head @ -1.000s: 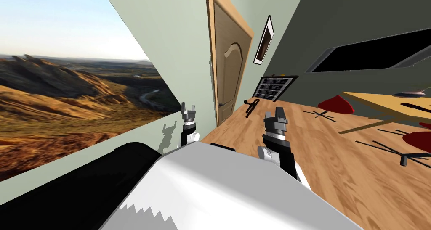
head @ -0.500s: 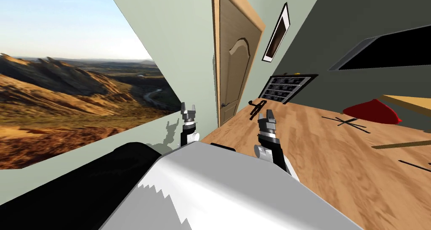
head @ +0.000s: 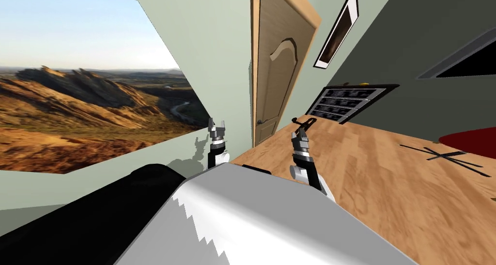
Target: Pull the door open
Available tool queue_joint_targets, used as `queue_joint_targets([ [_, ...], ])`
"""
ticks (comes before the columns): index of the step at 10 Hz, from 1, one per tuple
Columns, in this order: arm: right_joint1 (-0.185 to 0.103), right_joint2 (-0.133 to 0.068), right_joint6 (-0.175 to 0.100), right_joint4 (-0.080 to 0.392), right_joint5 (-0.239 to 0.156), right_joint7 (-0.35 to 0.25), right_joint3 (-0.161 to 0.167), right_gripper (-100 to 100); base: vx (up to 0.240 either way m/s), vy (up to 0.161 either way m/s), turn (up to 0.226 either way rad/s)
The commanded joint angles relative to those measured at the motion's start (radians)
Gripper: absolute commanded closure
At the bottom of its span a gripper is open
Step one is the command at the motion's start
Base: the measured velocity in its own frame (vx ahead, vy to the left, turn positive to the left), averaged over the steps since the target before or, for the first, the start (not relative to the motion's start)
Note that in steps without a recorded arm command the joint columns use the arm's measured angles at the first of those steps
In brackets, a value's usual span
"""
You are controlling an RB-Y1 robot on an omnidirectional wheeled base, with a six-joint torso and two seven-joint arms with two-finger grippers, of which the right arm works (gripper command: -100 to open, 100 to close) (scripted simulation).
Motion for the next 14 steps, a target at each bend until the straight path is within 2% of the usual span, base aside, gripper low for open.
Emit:
queue_joint_targets([
  [1, -0.019, -0.014, -0.011, 0.050, -0.003, -0.014, 0.007, -100, 0.040, -0.036, 0.129],
  [2, -0.033, -0.025, -0.020, 0.081, -0.005, -0.025, 0.014, -100, 0.065, -0.045, 0.218],
  [3, -0.033, -0.025, -0.020, 0.090, -0.005, -0.025, 0.014, -100, 0.046, -0.039, 0.066],
  [5, -0.064, -0.047, -0.040, 0.153, -0.010, -0.048, 0.029, -100, 0.043, -0.044, 0.170],
  [6, -0.064, -0.047, -0.040, 0.171, -0.010, -0.048, 0.029, -100, 0.047, -0.041, 0.064],
  [8, -0.095, -0.069, -0.061, 0.242, -0.014, -0.071, 0.044, -100, 0.054, -0.049, 0.162],
  [9, -0.095, -0.069, -0.061, 0.254, -0.014, -0.071, 0.044, -100, 0.038, -0.049, 0.082],
  [11, -0.127, -0.092, -0.082, 0.323, -0.019, -0.096, 0.060, -100, 0.049, -0.052, 0.186],
  [14, -0.143, -0.104, -0.093, 0.381, -0.021, -0.108, 0.068, -100, 0.041, -0.039, 0.078],
])
